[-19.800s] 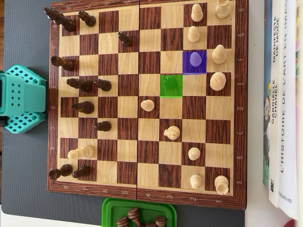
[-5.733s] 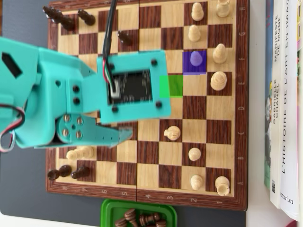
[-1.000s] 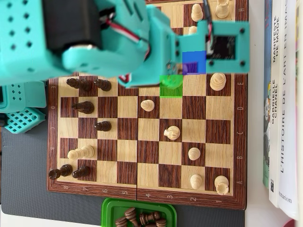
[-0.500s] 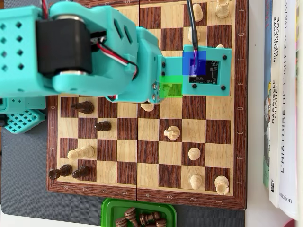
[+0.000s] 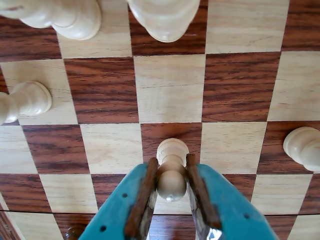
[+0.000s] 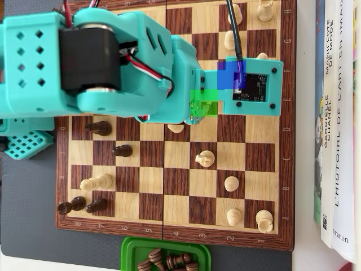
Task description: Play chess
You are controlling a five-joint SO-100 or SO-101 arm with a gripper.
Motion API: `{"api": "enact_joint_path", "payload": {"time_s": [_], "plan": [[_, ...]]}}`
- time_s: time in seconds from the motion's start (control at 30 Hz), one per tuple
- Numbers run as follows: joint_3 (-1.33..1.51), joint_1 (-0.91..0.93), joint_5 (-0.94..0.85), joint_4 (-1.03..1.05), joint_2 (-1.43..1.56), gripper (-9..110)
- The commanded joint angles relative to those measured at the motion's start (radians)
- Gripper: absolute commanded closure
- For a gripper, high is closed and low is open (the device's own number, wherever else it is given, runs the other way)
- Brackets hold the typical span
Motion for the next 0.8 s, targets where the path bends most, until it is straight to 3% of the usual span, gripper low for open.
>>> {"api": "enact_joint_path", "payload": {"time_s": [0.0, 0.77], "plan": [[-0.005, 0.009, -0.009, -0.011, 0.006, 94], [-0.002, 0.018, -0.015, -0.02, -0.02, 93]]}}
